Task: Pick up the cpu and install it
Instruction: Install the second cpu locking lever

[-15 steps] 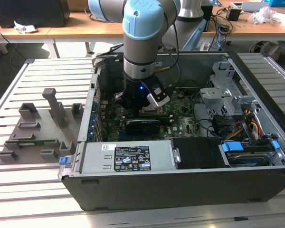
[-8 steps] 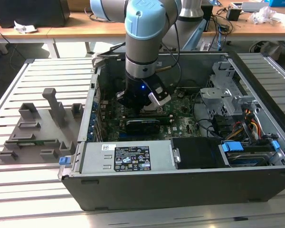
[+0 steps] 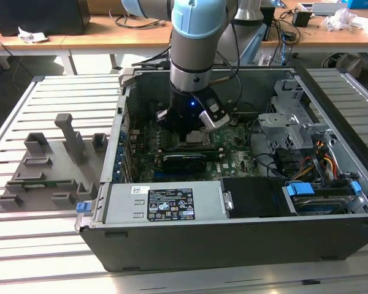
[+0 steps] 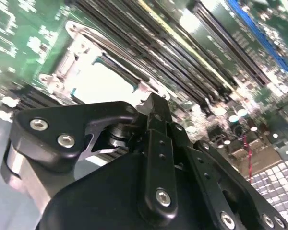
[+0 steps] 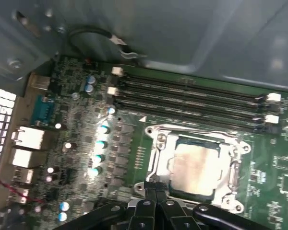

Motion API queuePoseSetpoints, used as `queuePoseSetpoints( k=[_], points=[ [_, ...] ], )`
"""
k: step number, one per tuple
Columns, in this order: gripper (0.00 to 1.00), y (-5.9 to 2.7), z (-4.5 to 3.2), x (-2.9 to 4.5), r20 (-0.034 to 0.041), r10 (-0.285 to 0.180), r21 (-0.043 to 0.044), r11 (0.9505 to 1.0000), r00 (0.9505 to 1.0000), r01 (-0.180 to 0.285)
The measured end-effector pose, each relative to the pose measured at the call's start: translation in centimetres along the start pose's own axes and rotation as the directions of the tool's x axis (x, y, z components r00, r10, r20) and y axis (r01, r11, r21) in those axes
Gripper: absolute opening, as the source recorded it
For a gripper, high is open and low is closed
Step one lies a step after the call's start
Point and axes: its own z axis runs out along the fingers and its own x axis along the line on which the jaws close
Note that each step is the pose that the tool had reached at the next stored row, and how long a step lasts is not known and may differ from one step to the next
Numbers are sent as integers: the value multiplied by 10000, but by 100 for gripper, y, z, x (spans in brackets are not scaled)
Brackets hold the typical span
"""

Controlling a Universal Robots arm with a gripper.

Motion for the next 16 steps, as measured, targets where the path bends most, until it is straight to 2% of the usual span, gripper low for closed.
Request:
queuePoseSetpoints(
  k=[2,3,4,6,8,10,12,13,14,15,16],
  points=[
    [11,-4,-5,-103,-81,11,-12,10000,10000,-11],
    [11,-6,-6,-132,-98,12,-16,10000,10000,-12],
    [11,-8,-9,-230,-154,20,-21,10000,9999,-21],
    [11,-1,-8,-309,-222,28,-15,10000,9997,-29],
    [11,27,-3,-423,-319,49,74,10000,9995,-46],
    [11,57,3,-479,-370,62,136,9999,9993,-57],
    [11,122,12,-513,-429,99,456,9989,9990,-79],
    [11,150,15,-517,-464,127,703,9975,9988,-95],
    [11,161,14,-519,-484,147,866,9962,9987,-104],
    [11,167,-4,-517,-493,156,949,9954,9987,-109],
    [11,172,-35,-515,-495,158,979,9951,9986,-109]
  ],
)
